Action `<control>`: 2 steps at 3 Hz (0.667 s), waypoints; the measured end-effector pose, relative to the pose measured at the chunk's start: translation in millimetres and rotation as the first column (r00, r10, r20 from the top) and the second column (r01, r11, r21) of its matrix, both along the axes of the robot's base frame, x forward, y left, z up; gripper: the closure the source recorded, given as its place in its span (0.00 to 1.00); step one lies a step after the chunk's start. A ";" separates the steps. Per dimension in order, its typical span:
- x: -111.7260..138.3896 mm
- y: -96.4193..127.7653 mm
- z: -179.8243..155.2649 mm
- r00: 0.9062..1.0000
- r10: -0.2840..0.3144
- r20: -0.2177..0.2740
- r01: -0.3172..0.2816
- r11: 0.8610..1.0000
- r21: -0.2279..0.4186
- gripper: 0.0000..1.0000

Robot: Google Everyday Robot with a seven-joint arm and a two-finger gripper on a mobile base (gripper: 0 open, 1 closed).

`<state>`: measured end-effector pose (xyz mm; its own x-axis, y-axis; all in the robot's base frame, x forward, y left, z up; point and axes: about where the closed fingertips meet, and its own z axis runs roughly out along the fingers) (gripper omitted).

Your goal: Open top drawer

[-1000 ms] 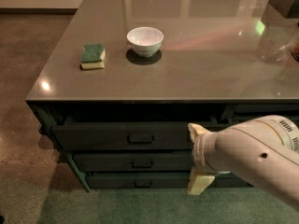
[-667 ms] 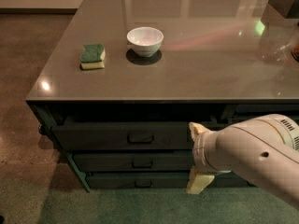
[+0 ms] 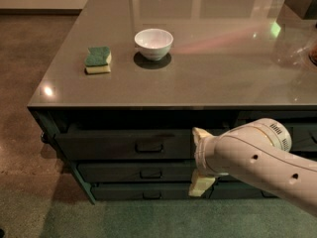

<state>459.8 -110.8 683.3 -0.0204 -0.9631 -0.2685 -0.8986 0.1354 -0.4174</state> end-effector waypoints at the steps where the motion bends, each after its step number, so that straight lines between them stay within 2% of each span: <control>1: 9.9 4.8 -5.4 1.000 0.010 -0.009 -0.010 1.000 -0.007 0.00; 2: 20.9 14.3 -9.6 0.999 0.032 -0.015 -0.032 0.999 -0.013 0.00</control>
Offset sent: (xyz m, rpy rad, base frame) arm 0.0350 0.0256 -0.0176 -0.0182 0.0269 0.0581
